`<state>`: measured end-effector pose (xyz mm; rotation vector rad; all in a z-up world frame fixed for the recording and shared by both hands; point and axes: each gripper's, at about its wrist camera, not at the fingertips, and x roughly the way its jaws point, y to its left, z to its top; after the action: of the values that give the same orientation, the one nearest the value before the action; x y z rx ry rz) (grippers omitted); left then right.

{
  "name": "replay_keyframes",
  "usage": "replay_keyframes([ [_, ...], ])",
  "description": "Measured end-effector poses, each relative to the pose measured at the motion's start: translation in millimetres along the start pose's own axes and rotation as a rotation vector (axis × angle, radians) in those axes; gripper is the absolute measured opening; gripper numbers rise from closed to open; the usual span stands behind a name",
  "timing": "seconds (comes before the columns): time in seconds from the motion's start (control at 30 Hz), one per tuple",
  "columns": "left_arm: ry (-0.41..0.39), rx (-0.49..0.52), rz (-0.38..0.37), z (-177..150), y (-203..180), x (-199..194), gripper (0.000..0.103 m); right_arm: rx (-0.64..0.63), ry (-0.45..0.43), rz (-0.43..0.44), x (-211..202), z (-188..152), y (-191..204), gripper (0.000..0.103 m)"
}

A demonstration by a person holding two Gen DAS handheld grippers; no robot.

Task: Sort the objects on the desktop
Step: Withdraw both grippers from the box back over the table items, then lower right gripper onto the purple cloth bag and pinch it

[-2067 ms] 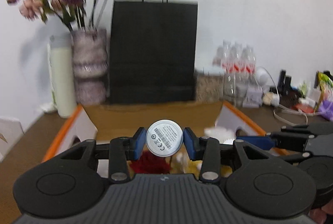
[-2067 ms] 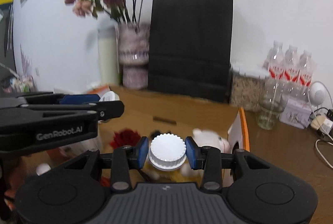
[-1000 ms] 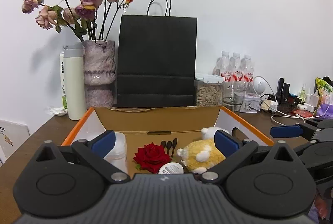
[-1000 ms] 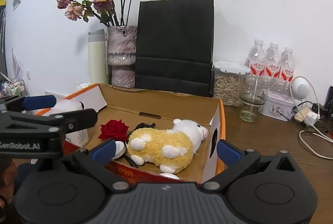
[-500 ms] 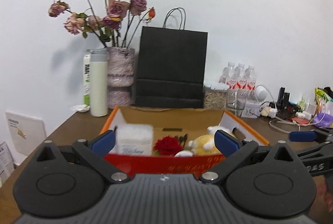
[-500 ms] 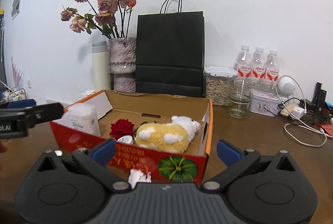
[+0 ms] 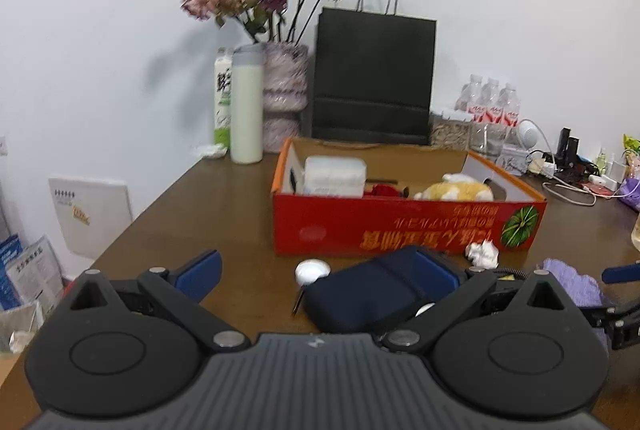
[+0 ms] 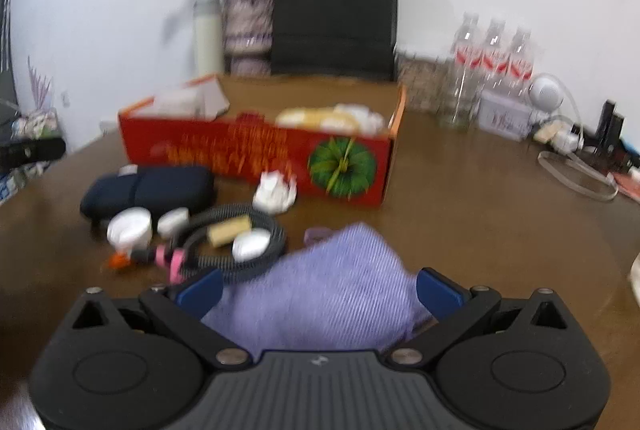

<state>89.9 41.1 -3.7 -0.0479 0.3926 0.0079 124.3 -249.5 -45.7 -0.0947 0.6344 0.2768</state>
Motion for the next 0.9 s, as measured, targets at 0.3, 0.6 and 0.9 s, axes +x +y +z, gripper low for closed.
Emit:
replay_keyframes([
  [0.3, 0.034, -0.030, 0.024, -13.1, 6.2, -8.0, 0.103, -0.043, 0.053, 0.032, 12.1, -4.4, 4.4, 0.103],
  [0.6, 0.039, -0.027, 0.025, -11.6, 3.7, -8.7, 0.103, -0.051, 0.033, 0.086, 6.5, -6.8, 1.9, 0.083],
  [0.9, 0.052, -0.007, 0.009, -10.3, -3.7, -3.0, 0.103, -0.036, 0.008, 0.091, 1.0, -6.1, -4.2, 0.016],
])
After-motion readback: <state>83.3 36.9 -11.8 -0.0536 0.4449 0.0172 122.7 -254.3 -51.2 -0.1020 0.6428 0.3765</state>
